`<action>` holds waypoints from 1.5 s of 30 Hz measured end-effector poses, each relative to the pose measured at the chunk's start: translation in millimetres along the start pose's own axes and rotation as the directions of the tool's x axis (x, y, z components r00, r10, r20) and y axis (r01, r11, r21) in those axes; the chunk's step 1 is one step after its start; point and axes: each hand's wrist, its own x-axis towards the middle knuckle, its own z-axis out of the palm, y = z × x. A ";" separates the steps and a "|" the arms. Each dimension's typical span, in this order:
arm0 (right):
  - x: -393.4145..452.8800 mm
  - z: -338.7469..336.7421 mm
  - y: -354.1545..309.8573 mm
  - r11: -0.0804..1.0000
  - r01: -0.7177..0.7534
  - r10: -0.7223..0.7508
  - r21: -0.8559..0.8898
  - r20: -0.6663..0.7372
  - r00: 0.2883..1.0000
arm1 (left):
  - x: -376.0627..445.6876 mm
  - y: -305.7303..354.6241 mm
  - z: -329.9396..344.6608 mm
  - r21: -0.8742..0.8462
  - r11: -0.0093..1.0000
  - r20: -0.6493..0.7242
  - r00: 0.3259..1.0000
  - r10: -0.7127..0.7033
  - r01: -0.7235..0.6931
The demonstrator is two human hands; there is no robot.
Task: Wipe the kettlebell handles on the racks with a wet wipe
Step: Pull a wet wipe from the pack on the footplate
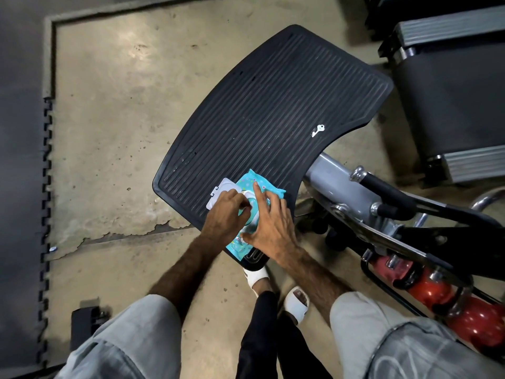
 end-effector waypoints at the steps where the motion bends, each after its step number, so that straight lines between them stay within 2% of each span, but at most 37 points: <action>1: 0.2 0.2 0.5 1.000 -0.004 0.004 -0.001 0.001 1.000 | 1.0 1.3 0.6 -0.043 0.999 -0.018 1.000 -0.004 0.003; 3: 1.2 0.5 1.6 1.000 -0.018 0.018 0.002 -0.009 1.000 | 0.9 6.1 0.0 -0.158 0.987 -0.057 0.997 -0.048 0.038; 6: 2.6 0.3 3.2 1.000 -0.026 0.026 -0.013 -0.025 0.999 | 1.9 11.6 -5.3 -0.387 0.915 -0.107 0.980 -0.171 0.117; 7: 2.9 0.4 3.6 1.000 -0.023 0.023 -0.020 -0.025 0.999 | 2.7 11.7 -7.5 -0.407 0.907 -0.109 0.980 -0.168 0.110; 12: 2.2 -1.1 2.7 1.000 -0.022 0.022 0.003 0.009 1.000 | -0.2 10.3 -13.1 -0.404 0.909 -0.043 0.990 -0.132 0.103; 15: 2.2 -0.2 3.6 1.000 -0.016 0.016 0.002 -0.015 1.000 | 2.0 9.2 -8.7 -0.252 0.964 -0.073 0.991 -0.109 0.087; 17: 1.8 0.5 5.1 1.000 -0.006 0.006 -0.006 -0.018 1.000 | 2.3 9.9 -7.8 -0.330 0.935 -0.089 0.982 -0.169 0.131; 18: 2.0 0.8 6.0 1.000 -0.006 0.006 -0.009 -0.011 1.000 | 0.4 12.0 -9.0 -0.467 0.867 -0.089 0.966 -0.243 0.175; 20: 2.9 2.1 7.8 1.000 -0.020 0.020 0.002 0.002 1.000 | -4.0 17.7 -13.8 -0.723 0.658 -0.086 0.917 -0.389 0.211; 22: 1.2 4.0 7.9 0.999 -0.034 0.034 0.015 -0.014 0.999 | -7.5 19.0 -19.3 -0.839 0.509 -0.086 0.876 -0.475 0.194; 25: -1.3 3.6 6.1 1.000 -0.013 0.013 -0.010 -0.028 1.000 | -12.1 19.6 -28.5 -0.912 0.328 0.031 0.836 -0.548 0.248; 27: 0.0 -1.6 4.3 0.999 0.002 -0.002 -0.047 0.012 1.000 | -16.7 22.4 -35.4 -0.935 0.121 0.203 0.782 -0.589 0.333; 29: 0.3 -11.8 1.1 0.997 -0.004 0.009 -0.082 0.066 0.998 | -22.7 27.1 -44.6 -0.918 -0.061 0.358 0.749 -0.558 0.393; 31: -4.0 -26.3 -3.9 0.996 -0.045 0.042 0.074 0.033 0.999 | -28.4 30.4 -53.0 -0.895 -0.135 0.435 0.765 -0.474 0.426; 32: -9.1 -38.3 -9.3 0.967 -0.085 0.083 0.240 0.019 0.996 | -32.2 36.4 -59.6 -0.890 -0.151 0.451 0.780 -0.433 0.430; 34: -23.0 -68.6 -23.2 0.805 -0.187 0.186 0.563 0.060 0.981 | -39.5 55.6 -75.7 -0.879 -0.136 0.470 0.781 -0.411 0.457; 36: -39.1 -102.1 -40.4 0.650 -0.263 0.227 0.713 0.148 0.963 | -54.1 81.4 -92.9 -0.883 -0.087 0.447 0.772 -0.452 0.461; 37: -50.7 -120.2 -48.6 0.608 -0.263 0.211 0.749 0.167 0.963 | -64.6 95.4 -102.8 -0.892 -0.048 0.420 0.784 -0.458 0.450; 39: -74.5 -146.5 -59.4 0.588 -0.240 0.163 0.773 0.177 0.971 | -87.7 119.3 -116.7 -0.893 0.032 0.397 0.820 -0.413 0.449; 41: -103.5 -167.9 -63.8 0.665 -0.183 0.136 0.724 0.123 0.983 | -114.0 147.6 -133.8 -0.887 0.139 0.366 0.854 -0.369 0.440; 43: -126.2 -183.5 -64.8 0.729 -0.150 0.144 0.668 0.065 0.988 | -134.3 176.6 -151.2 -0.903 0.162 0.322 0.877 -0.356 0.397; 45: -154.9 -201.9 -68.4 0.723 -0.115 0.150 0.681 0.007 0.989 | -154.4 202.9 -163.7 -0.926 0.185 0.249 0.902 -0.354 0.328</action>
